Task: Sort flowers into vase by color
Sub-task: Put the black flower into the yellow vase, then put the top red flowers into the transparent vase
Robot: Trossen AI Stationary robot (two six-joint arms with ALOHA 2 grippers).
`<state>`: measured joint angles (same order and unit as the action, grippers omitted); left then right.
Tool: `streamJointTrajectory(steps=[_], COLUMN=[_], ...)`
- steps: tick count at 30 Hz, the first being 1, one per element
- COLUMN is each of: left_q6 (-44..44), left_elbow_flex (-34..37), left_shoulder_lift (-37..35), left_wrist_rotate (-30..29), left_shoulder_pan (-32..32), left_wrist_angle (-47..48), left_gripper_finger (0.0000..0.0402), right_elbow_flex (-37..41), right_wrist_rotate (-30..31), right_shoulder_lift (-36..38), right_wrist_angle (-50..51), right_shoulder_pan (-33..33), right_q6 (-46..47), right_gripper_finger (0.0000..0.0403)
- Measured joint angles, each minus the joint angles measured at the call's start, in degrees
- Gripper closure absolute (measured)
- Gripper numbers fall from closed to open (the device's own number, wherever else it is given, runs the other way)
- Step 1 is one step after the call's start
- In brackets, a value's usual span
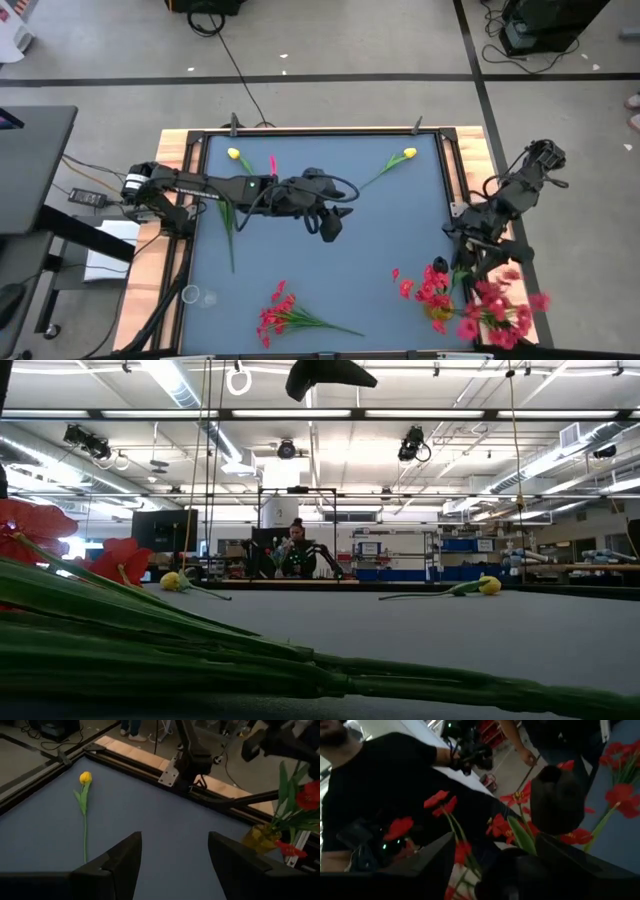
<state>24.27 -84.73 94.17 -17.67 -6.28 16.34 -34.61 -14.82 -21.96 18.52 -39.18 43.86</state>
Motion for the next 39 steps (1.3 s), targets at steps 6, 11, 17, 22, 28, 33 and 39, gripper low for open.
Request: streamJointTrajectory(steps=[6,11,17,22,28,33,39], left_q6=[1.78,2.15,2.11,0.65,-0.82,-0.99,-0.97], left_elbow_flex=[0.00,0.00,0.00,-0.08,-0.07,-0.02,0.00], left_shoulder_lift=[-0.02,-0.02,-0.02,0.87,5.16,9.06,11.63], left_wrist_rotate=[0.04,1.51,1.72,5.72,12.68,15.90,16.09], left_shoulder_pan=[1.41,2.94,4.62,7.62,13.53,17.65,20.75], left_wrist_angle=[1.83,3.60,4.51,4.93,1.02,-0.72,2.98], left_gripper_finger=[0.0168,0.0168,0.0168,0.0168,0.0168,0.0168,0.0169], right_elbow_flex=[0.00,0.00,0.00,0.02,0.02,0.02,0.04], right_wrist_rotate=[0.89,5.87,13.53,22.58,36.47,45.75,49.81], right_shoulder_lift=[2.51,4.23,4.40,4.40,4.25,1.93,-4.97], right_wrist_angle=[-3.97,-4.59,-4.39,-8.70,-11.34,-11.14,-11.15], right_shoulder_pan=[0.92,1.25,1.25,1.92,4.43,7.88,13.99], right_q6=[0.10,0.01,-1.99,-6.82,-10.88,-9.78,-4.53], right_gripper_finger=[0.0107,0.0114,0.0114,0.0114,0.0115,0.0115,0.0121])
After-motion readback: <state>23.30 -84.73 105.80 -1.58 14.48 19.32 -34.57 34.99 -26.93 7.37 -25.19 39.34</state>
